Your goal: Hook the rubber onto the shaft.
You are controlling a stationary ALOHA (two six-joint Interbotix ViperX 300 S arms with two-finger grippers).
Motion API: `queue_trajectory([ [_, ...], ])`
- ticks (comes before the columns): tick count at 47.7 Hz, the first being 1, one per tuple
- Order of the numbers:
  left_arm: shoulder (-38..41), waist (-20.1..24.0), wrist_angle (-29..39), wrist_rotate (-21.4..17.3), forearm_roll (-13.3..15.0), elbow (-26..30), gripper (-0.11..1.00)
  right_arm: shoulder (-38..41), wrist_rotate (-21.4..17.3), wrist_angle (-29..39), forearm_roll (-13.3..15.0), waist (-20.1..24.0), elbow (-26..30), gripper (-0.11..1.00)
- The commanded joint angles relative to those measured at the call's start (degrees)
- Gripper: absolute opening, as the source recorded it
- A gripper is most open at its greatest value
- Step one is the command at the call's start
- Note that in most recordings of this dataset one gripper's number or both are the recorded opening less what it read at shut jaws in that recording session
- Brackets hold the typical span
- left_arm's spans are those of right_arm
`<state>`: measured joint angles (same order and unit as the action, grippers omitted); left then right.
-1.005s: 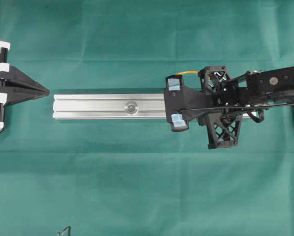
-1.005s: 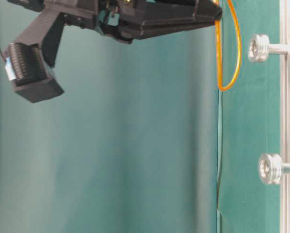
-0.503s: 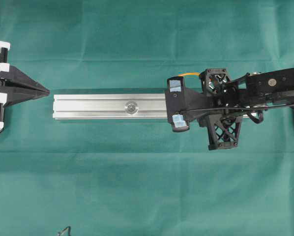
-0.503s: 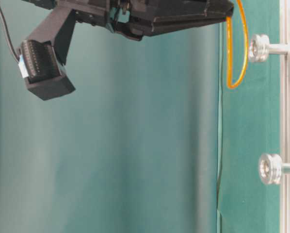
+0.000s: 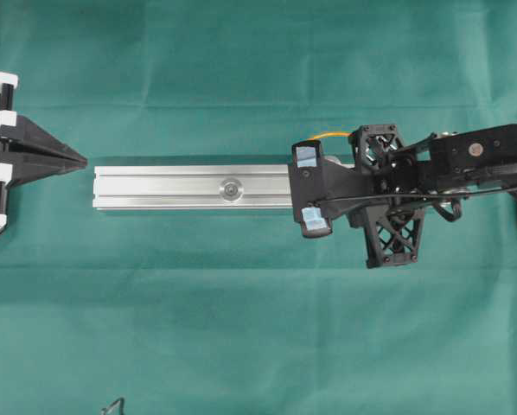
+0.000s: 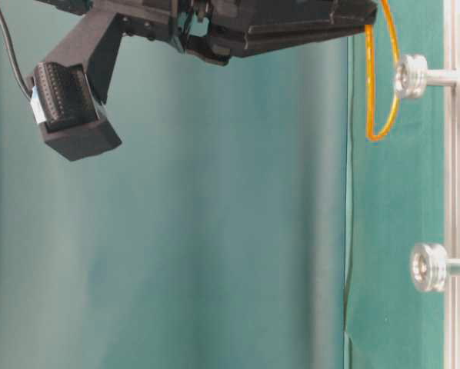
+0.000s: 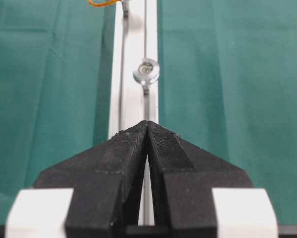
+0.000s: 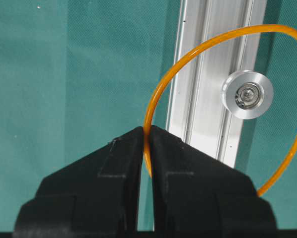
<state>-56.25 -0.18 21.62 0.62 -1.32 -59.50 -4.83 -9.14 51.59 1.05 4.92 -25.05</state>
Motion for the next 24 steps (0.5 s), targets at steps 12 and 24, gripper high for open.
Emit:
queue_trajectory([
  [12, 0.5, -0.1, -0.4, 0.0, -0.2, 1.5, 0.00, -0.5, 0.0, 0.5, 0.0, 0.2, 2.3, 0.07],
  [24, 0.5, -0.1, -0.3, 0.0, -0.2, 1.5, 0.00, -0.5, 0.1, 1.1, 0.1, 0.2, 3.2, 0.07],
])
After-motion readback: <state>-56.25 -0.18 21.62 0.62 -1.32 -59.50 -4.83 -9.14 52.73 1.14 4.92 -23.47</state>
